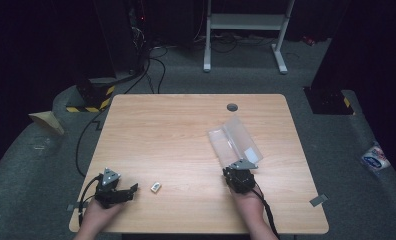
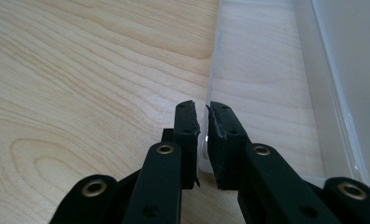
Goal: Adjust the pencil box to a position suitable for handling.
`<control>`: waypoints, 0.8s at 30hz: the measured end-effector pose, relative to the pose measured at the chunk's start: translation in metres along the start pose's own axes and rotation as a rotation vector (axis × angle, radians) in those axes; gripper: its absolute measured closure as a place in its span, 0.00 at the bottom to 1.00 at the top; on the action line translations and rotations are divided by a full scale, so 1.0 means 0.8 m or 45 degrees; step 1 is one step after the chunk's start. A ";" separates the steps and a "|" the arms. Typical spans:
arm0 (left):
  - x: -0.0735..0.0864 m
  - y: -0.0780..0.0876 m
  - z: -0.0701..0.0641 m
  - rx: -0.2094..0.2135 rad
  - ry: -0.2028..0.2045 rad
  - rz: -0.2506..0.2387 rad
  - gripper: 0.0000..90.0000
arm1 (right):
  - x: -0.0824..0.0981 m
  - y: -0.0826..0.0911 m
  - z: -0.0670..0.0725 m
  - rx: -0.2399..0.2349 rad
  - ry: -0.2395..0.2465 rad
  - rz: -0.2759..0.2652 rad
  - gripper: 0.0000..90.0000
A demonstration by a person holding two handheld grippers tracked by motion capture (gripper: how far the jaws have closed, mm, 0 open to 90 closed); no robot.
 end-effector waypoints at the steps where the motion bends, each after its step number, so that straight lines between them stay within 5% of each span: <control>1: 0.000 0.000 0.000 0.000 0.000 0.000 0.17 | 0.001 0.001 0.001 -0.001 -0.003 -0.003 0.90; 13: 0.000 0.000 0.000 0.001 0.000 0.000 0.17 | 0.016 0.015 0.005 -0.008 0.041 -0.021 0.79; 24: 0.000 0.001 0.000 0.003 -0.004 0.000 0.17 | 0.024 0.026 -0.005 0.006 -0.006 -0.021 0.71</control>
Point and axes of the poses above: each handheld gripper's, and its own axes: y roughly backward along the jaws, x roughly out of its underside, z roughly to its left, the point moved 2 cm from there along -y, roughly forward along the jaws, and after that the axes turned 1 degree about -x, right-handed, at the moved point
